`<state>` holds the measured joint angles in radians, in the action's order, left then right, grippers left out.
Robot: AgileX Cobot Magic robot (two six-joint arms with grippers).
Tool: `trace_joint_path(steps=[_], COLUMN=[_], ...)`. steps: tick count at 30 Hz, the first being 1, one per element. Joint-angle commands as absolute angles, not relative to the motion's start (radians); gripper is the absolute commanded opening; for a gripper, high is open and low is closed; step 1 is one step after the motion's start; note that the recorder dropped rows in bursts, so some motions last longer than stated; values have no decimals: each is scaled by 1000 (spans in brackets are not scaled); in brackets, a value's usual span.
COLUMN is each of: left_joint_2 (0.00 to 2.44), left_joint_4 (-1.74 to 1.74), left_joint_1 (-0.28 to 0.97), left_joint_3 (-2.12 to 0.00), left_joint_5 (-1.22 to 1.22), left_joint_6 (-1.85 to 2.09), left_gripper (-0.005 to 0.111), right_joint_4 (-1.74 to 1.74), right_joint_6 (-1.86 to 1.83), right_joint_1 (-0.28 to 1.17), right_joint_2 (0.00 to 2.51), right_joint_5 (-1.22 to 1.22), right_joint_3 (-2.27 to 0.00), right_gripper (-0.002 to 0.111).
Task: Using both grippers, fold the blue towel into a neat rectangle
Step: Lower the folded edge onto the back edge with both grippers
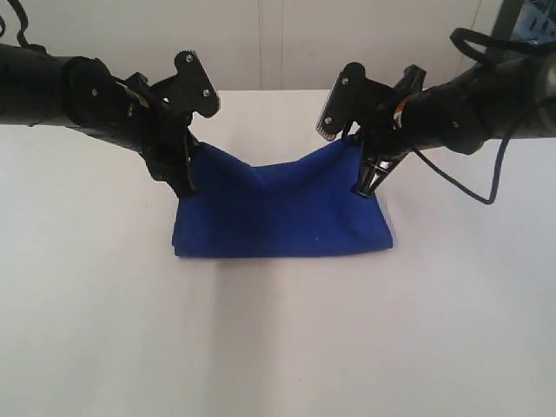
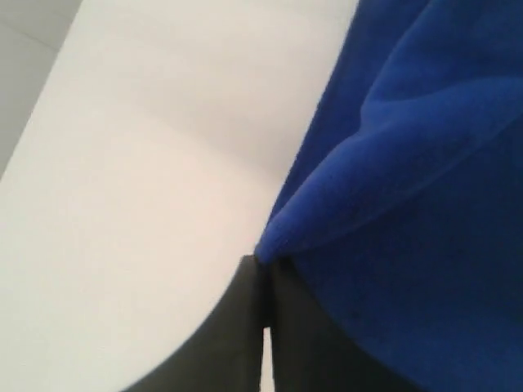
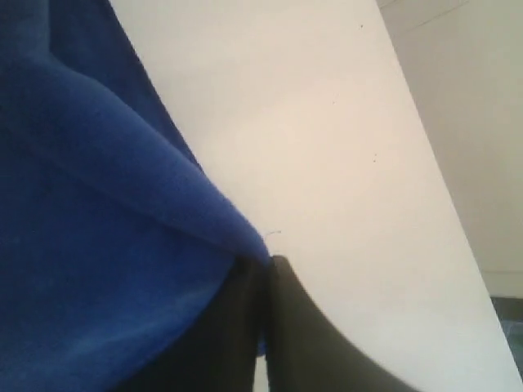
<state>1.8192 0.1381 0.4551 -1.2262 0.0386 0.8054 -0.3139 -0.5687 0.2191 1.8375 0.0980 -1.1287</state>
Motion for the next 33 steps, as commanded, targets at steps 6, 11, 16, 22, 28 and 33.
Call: trace_joint_path(steps=[6, 11, 16, 22, 28, 33], left_joint_2=[1931, 1943, 1947, 2009, 2041, 2047], left_joint_4=[147, 147, 147, 147, 147, 147], left_joint_1=[421, 421, 419, 419, 419, 419], left_joint_3=[-1229, -1243, -1278, -1278, -1280, -1280], left_joint_5=[-49, -65, -103, -171, -220, -218], left_joint_6=[811, 829, 832, 845, 845, 845], left_gripper=[0, 0, 0, 0, 0, 0], right_joint_4=[-314, -314, -314, -314, -314, -314], right_joint_6=[-579, -579, -579, -601, -602, -607], right_joint_1=[206, 206, 185, 149, 147, 147], right_joint_2=[1980, 1999, 1998, 2055, 2092, 2098], right_joint_5=[26, 7, 7, -34, -77, -101], right_joint_3=[-1180, -1210, -1248, -1248, -1248, -1248], right_gripper=[0, 0, 0, 0, 0, 0])
